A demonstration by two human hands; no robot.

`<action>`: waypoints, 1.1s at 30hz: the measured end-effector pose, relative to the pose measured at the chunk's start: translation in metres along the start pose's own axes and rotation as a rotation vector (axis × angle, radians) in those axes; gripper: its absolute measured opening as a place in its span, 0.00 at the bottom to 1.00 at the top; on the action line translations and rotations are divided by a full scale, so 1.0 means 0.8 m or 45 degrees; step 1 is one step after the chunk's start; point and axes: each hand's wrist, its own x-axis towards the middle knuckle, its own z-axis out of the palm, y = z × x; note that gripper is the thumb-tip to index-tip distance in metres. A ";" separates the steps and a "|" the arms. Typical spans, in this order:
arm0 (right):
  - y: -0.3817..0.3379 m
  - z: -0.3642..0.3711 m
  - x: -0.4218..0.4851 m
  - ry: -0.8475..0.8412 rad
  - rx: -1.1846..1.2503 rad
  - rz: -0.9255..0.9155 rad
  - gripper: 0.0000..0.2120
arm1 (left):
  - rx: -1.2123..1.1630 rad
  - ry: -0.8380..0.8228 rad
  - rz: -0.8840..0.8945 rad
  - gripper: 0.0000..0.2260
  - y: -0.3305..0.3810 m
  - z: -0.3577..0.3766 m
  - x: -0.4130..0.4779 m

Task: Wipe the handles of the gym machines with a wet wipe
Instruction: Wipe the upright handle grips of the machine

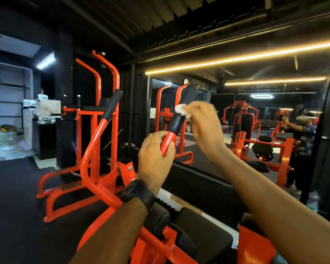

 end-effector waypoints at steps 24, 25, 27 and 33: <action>-0.024 0.024 0.005 0.451 -0.031 0.237 0.12 | -0.002 -0.022 0.012 0.16 0.002 -0.001 -0.001; -0.025 0.024 0.011 0.446 -0.043 0.241 0.12 | -0.007 -0.020 0.009 0.16 0.003 -0.002 -0.001; -0.027 0.026 0.007 0.318 -0.048 0.174 0.12 | -0.015 -0.013 0.011 0.16 0.002 -0.003 -0.002; -0.001 -0.001 0.015 -0.038 -0.264 -0.245 0.10 | -0.013 -0.024 -0.005 0.16 0.001 -0.001 -0.001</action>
